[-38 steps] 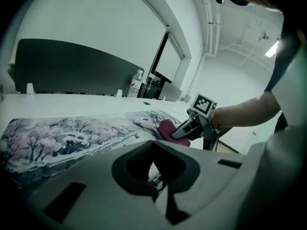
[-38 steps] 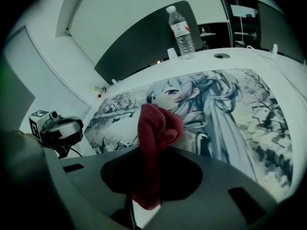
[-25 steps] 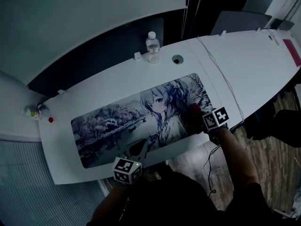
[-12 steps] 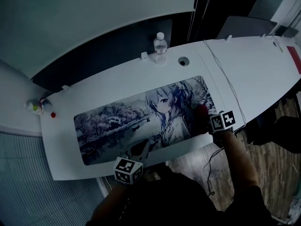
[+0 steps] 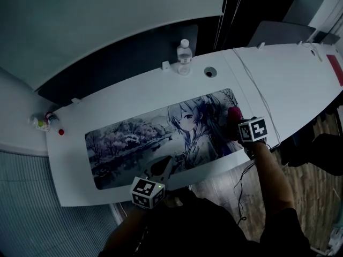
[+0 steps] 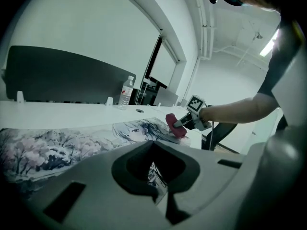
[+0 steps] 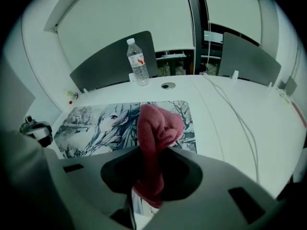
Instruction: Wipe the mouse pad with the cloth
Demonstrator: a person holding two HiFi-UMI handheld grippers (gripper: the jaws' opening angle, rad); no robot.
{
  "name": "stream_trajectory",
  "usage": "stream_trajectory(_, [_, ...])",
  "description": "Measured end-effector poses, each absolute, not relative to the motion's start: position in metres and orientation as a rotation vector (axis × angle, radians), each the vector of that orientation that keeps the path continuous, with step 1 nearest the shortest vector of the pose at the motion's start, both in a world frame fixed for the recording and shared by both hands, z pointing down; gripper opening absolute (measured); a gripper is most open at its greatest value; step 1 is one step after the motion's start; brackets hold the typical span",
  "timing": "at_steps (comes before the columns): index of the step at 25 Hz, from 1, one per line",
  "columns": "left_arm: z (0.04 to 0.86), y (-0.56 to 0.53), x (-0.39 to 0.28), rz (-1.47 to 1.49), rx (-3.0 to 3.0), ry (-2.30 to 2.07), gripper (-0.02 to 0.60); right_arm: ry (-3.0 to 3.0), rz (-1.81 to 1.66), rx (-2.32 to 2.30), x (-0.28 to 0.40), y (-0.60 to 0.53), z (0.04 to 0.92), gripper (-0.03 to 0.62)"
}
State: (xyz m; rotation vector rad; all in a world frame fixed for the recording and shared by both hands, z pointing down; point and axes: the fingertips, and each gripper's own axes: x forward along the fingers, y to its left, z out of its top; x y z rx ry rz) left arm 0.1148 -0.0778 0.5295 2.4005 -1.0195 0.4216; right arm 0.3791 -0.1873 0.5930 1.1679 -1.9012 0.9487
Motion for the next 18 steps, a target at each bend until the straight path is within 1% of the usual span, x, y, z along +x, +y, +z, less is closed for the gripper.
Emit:
stream_trajectory(3, [0.523, -0.085, 0.115, 0.407, 2.416, -1.031, 0.006, -1.840, 0.904, 1.150, 0.385, -0.203, 0.601, 0.109])
stream_trajectory(9, [0.517, -0.089, 0.111, 0.394, 2.429, -1.046, 0.006, -1.677, 0.930, 1.090, 0.396, -0.225, 0.626, 0.109])
stream_trajectory(18, [0.523, -0.070, 0.082, 0.377, 2.375, -1.097, 0.006, -1.540, 0.905, 0.989, 0.387, -0.228, 0.635, 0.109])
